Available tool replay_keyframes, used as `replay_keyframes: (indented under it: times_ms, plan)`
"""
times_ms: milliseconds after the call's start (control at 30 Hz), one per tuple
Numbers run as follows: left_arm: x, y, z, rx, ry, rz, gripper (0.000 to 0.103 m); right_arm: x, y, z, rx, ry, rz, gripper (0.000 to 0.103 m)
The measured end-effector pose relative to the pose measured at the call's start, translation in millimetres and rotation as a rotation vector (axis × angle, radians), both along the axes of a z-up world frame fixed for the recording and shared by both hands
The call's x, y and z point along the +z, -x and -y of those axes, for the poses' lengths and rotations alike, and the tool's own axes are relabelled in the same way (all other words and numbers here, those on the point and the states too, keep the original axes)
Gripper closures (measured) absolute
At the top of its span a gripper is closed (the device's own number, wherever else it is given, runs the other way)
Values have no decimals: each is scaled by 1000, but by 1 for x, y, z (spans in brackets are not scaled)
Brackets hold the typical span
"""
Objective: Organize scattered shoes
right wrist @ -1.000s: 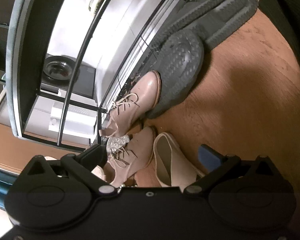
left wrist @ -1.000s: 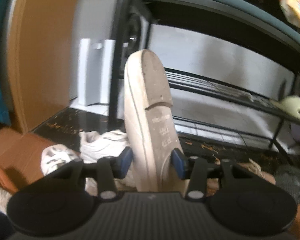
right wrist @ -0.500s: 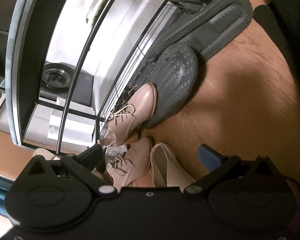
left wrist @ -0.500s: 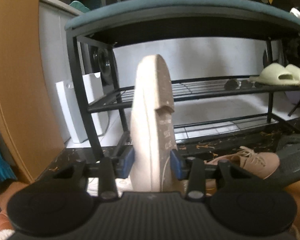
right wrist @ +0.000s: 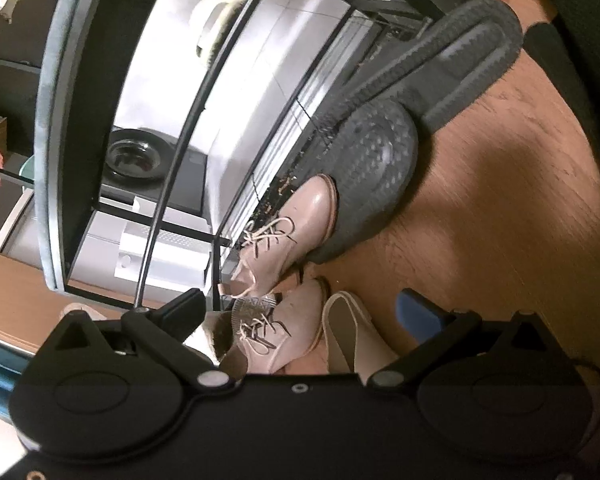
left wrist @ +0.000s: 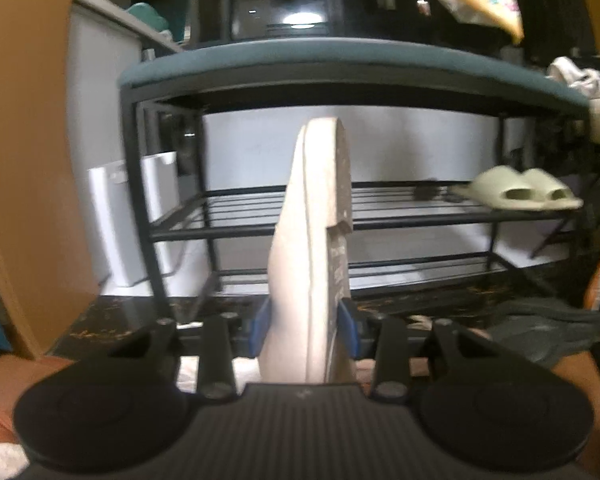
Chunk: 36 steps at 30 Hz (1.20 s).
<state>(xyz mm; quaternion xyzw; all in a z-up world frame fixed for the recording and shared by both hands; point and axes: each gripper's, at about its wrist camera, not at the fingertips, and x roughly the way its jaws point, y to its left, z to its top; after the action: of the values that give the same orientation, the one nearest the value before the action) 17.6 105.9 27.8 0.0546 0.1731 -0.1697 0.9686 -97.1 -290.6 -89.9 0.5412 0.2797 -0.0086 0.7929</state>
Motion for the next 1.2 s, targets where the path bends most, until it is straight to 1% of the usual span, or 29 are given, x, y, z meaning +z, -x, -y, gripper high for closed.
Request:
replay_keyframes:
  times_ms: [67,100,167,200,267,333,400,467,533,667,800,933,967,1000,1033,1067,1100,1133,1200]
  plan:
    - [0,12,6,-29,15,-24,68,1,2,3,-11,-11,7,0]
    - [-4,21,10,-48,18,-50,67,1,3,4,-15,-13,10,0]
    - [-14,33,18,-56,12,-92,67,1,6,6,-23,-19,14,0]
    - [-24,42,23,-49,8,-130,67,1,7,7,-24,-20,14,0]
    - [-37,48,28,-40,-3,-165,67,-2,11,10,-31,-29,14,0]
    - [-59,56,35,-12,-16,-232,67,-4,15,13,-39,-36,12,0]
    - [-76,59,41,-2,-18,-285,67,-6,18,16,-50,-46,9,0]
    - [-94,58,49,0,-42,-323,67,-8,21,19,-62,-61,8,0]
    - [-115,54,61,8,-77,-333,66,-10,24,22,-72,-73,11,0]
    - [-126,42,72,2,-94,-313,65,-12,31,26,-86,-72,13,0]
    - [-138,28,77,17,-75,-302,64,-16,33,26,-93,-58,-14,0]
    - [-145,14,77,28,-51,-329,64,-15,29,20,-72,-15,-28,0]
    - [-147,13,77,27,-50,-333,61,-14,27,17,-60,-5,-29,0]
    - [-148,11,78,25,-49,-338,42,-14,26,15,-53,-3,-29,0]
    - [-149,11,78,26,-60,-337,30,-13,25,13,-46,0,-29,0]
    - [-150,12,79,27,-73,-336,14,-12,24,10,-38,5,-30,0]
    - [-149,15,78,27,-78,-312,10,-12,23,7,-28,13,-31,0]
    - [-146,18,75,17,-70,-288,8,-12,22,5,-20,22,-31,0]
    - [-139,18,72,19,-61,-284,7,-11,20,-2,4,54,-34,0]
